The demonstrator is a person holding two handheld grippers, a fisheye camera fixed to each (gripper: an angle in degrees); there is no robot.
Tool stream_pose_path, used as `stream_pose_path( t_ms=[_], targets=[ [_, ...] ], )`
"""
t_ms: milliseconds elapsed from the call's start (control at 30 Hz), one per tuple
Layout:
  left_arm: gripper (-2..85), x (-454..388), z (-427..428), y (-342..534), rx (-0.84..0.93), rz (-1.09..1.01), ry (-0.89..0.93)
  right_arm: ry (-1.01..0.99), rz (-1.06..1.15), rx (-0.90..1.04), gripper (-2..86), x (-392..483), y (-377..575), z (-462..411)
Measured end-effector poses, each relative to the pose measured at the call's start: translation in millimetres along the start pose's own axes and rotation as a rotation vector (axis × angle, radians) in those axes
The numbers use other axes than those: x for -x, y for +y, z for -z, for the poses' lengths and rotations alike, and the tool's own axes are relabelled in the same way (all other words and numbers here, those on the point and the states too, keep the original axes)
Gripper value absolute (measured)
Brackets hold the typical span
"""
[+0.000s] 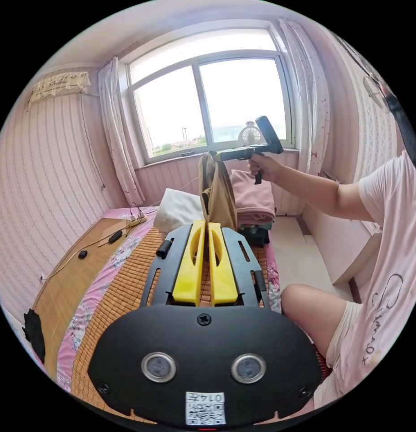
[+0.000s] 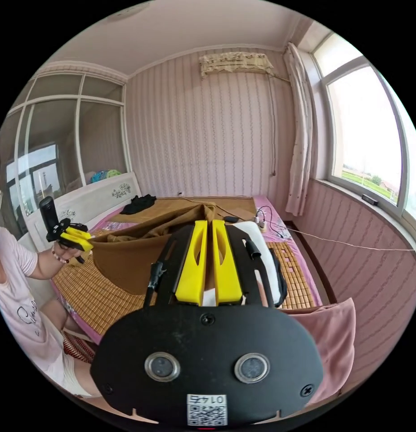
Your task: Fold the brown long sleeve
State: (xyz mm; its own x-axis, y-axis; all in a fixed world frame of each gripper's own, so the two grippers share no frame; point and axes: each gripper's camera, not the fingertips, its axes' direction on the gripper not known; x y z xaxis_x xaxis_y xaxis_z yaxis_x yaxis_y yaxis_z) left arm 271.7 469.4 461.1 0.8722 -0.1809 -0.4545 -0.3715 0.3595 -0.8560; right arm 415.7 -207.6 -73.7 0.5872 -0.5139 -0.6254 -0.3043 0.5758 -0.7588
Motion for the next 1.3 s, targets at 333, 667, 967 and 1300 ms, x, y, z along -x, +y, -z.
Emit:
stream_pose_path(
  t_ms=[333, 667, 967, 1300],
  targets=[
    [-0.9, 45.7, -93.1, -71.3, -0.008, -0.058, -0.001, 0.126, -0.105, 0.117, 2.1, -84.9, -50.6, -78.7],
    [1.6, 187.5, -184.2, -41.3, 0.294, 0.368, -0.241, 0.272, -0.21, 0.262, 7.8, -62.6, -32.1, -186.9],
    [0.2, 167.3, 5.4, 44.1, 0.208, 0.351, -0.233, -0.142, -0.068, 0.395, 10.0, 152.1, 122.4, -147.3],
    [3.3, 129.4, 270.2, 310.9, 0.439, 0.938, -0.571, -0.525, 0.485, 0.777, 15.0, 519.7, 270.4, -311.0]
  ],
)
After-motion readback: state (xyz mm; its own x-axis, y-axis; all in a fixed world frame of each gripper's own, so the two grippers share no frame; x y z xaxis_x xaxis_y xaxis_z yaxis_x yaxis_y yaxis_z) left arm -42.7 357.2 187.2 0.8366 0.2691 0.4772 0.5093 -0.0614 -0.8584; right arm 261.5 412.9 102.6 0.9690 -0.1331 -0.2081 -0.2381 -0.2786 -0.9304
